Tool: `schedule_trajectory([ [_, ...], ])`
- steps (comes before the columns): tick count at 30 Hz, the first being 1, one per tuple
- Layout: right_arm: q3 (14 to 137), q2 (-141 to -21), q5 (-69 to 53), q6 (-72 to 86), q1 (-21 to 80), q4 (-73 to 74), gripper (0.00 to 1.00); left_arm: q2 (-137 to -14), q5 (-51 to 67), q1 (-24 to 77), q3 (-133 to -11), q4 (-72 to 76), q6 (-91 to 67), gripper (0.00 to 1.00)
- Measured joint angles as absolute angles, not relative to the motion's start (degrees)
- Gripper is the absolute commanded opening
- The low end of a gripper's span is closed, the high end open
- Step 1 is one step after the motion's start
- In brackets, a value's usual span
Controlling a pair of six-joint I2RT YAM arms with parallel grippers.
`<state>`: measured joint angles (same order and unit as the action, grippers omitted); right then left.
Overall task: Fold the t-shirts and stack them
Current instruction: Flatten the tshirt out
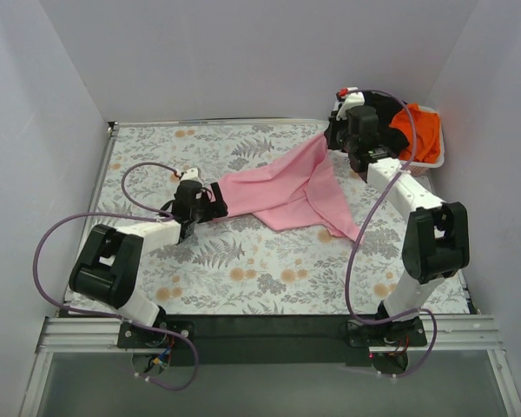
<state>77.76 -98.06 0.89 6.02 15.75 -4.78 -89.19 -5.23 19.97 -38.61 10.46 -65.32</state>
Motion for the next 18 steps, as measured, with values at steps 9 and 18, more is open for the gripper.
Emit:
schedule_trajectory([
  [9, 76.01, -97.23, 0.89, 6.02, 15.70, -4.89, 0.01, -91.09, -4.14, 19.97, -39.29, 12.08, -63.96, 0.08],
  [18, 71.68, -92.86, 1.48, 5.80, 15.64, -4.89, 0.01, -85.03, -3.70, 19.99, -39.27, 9.02, -62.50, 0.00],
])
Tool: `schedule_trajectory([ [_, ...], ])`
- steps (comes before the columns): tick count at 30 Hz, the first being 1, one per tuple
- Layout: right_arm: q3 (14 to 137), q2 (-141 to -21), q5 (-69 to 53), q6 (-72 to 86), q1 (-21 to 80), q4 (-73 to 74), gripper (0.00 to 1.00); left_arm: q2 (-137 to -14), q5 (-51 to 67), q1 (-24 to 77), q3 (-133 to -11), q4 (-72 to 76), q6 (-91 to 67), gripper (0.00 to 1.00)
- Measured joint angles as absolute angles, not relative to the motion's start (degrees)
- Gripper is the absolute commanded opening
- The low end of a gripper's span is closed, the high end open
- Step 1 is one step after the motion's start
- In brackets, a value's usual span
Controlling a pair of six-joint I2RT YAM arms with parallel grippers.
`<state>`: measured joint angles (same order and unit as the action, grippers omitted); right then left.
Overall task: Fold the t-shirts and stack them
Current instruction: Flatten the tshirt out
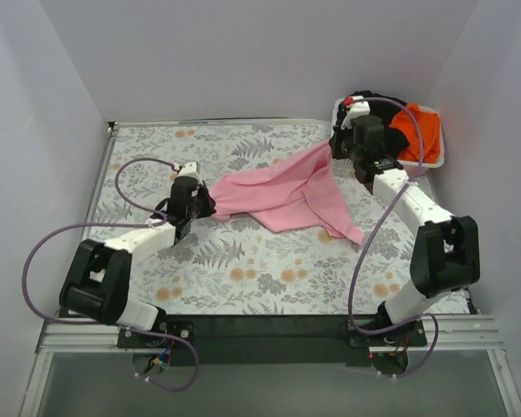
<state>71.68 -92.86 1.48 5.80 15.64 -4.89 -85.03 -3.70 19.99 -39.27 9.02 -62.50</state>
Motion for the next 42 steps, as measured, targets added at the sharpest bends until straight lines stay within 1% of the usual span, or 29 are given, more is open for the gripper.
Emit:
schedule_trajectory([
  [2, 69.65, -90.04, 1.93, 5.76, 15.62, -4.62, 0.01, -80.12, -3.55, 19.99, -39.27, 7.88, -62.39, 0.00],
  [5, 66.11, -83.88, 3.09, 5.58, 15.51, -4.29, 0.01, -69.19, -3.31, 19.99, -39.38, 5.34, -61.91, 0.00],
  [9, 62.39, -73.21, 4.40, 5.34, 15.44, -3.70, 0.01, -58.30, -2.68, 20.78, -42.46, 0.58, -61.60, 0.00],
  [14, 60.58, -58.70, 4.75, 5.10, 15.44, -1.76, 0.01, -52.77, 0.23, 22.48, -48.73, -7.73, -62.87, 0.00],
  [17, 59.92, -50.83, 4.78, 5.13, 15.44, 0.23, 0.01, -49.36, 0.47, 22.76, -49.80, -13.23, -63.79, 0.00],
  [21, 60.60, -44.73, 4.67, 5.15, 15.44, 3.44, 0.01, -43.99, 0.93, 22.79, -52.16, -20.03, -64.84, 0.00],
  [23, 61.89, -44.42, 4.40, 5.15, 15.44, 4.49, 0.01, -42.68, 1.43, 22.85, -54.68, -22.02, -65.01, 0.00],
  [26, 64.58, -47.31, 4.08, 5.10, 15.44, 5.72, 0.01, -43.11, 1.93, 22.90, -58.35, -22.87, -64.90, 0.00],
  [30, 67.79, -54.39, 3.66, 4.71, 15.44, 5.91, 0.01, -48.45, 1.91, 22.96, -61.52, -22.63, -63.88, 0.00],
  [33, 67.37, -58.41, 2.79, 4.58, 15.44, 6.59, 0.01, -52.12, 1.10, 22.98, -60.88, -22.90, -63.26, 0.00],
  [36, 66.74, -58.22, 2.35, 4.49, 15.44, 7.68, 0.01, -51.70, 0.25, 23.00, -59.22, -24.34, -62.92, 0.00],
  [42, 70.94, -52.71, -1.34, 4.32, 15.44, 9.41, 0.01, -42.87, 2.37, 23.00, -60.20, -25.67, -62.87, 0.00],
])
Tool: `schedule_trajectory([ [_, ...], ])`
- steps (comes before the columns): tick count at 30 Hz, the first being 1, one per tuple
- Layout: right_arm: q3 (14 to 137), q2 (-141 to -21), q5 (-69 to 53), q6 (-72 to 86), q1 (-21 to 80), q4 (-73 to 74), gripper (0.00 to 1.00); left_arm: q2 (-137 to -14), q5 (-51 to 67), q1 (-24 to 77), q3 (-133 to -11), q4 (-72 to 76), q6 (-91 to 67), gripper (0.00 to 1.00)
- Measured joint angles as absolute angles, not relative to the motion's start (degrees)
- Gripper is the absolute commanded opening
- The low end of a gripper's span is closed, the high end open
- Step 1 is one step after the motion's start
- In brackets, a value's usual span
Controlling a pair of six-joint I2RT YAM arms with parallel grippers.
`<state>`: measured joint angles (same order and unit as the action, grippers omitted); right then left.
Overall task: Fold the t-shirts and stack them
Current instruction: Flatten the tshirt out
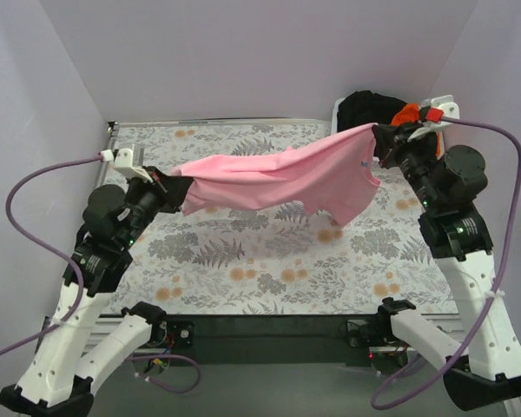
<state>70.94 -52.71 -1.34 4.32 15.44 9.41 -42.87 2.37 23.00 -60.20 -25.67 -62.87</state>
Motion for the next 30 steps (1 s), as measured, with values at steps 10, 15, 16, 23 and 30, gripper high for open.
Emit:
schedule_trajectory([
  [10, 78.17, -41.10, -11.03, 5.34, 15.44, 13.06, 0.01, -32.71, 10.90, 23.00, -65.67, -28.99, -64.53, 0.00],
  [15, 80.68, -37.91, -14.83, 6.09, 15.44, 16.05, 0.01, -29.91, 14.02, 23.00, -67.72, -31.11, -65.89, 0.00],
  [16, 80.97, -37.43, -15.53, 6.15, 15.44, 16.49, 0.01, -29.32, 14.33, 23.00, -67.83, -31.27, -66.13, 0.00],
  [23, 74.56, -36.38, -15.66, 5.98, 15.46, 15.07, 0.01, -28.71, 14.11, 23.00, -59.72, -27.64, -68.16, 0.00],
  [30, 53.49, -45.10, -8.86, 7.25, 15.44, 9.74, 0.01, -49.43, 8.54, 23.00, -41.76, -22.57, -69.91, 0.00],
])
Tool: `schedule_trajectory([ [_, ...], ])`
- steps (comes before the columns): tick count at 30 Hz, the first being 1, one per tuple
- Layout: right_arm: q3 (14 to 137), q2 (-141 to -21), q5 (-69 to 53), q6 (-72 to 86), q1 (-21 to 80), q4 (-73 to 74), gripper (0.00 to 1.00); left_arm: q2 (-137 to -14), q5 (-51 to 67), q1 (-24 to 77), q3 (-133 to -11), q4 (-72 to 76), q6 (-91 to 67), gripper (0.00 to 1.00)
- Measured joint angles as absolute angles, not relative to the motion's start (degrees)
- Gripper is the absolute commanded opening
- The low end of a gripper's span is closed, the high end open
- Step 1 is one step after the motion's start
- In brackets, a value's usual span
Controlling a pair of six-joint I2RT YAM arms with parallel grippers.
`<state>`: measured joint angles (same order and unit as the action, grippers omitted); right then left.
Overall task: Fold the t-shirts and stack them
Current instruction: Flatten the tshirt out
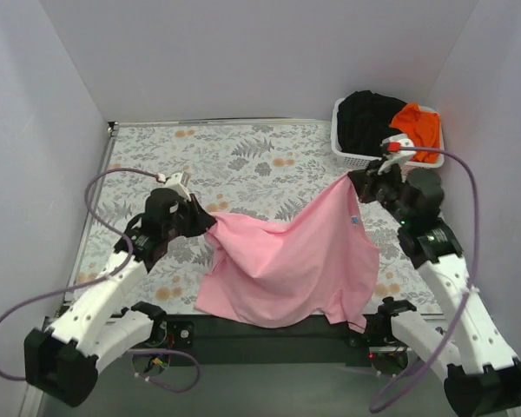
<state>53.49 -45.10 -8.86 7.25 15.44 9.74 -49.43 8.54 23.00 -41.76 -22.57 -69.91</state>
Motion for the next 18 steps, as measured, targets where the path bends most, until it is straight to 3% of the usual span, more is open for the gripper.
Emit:
schedule_trajectory([
  [4, 46.24, -56.42, -5.45, 7.31, 15.44, 6.11, 0.01, -63.61, 5.63, 23.00, -40.80, -21.21, -69.56, 0.00],
  [12, 50.89, -70.35, 1.02, 7.09, 15.44, -0.27, 0.01, -80.47, -3.40, 23.03, -48.62, -18.33, -65.82, 0.01],
  [14, 54.13, -72.88, 2.61, 6.98, 15.33, -1.58, 0.01, -81.95, -5.50, 23.00, -50.63, -17.21, -64.55, 0.21],
  [15, 56.23, -74.52, 3.29, 6.87, 15.25, -2.09, 0.02, -82.76, -6.35, 22.98, -51.81, -17.04, -63.90, 0.40],
  [16, 58.24, -76.27, 3.79, 6.74, 15.09, -2.87, 0.15, -83.94, -7.51, 22.98, -53.49, -16.58, -63.07, 0.66],
  [17, 60.23, -78.06, 4.34, 6.81, 14.96, -3.55, 0.54, -85.19, -8.64, 22.98, -55.31, -16.01, -62.52, 0.96],
  [18, 62.43, -80.12, 4.84, 6.76, 14.74, -4.01, 0.78, -86.56, -9.96, 22.92, -57.21, -15.57, -62.41, 0.96],
])
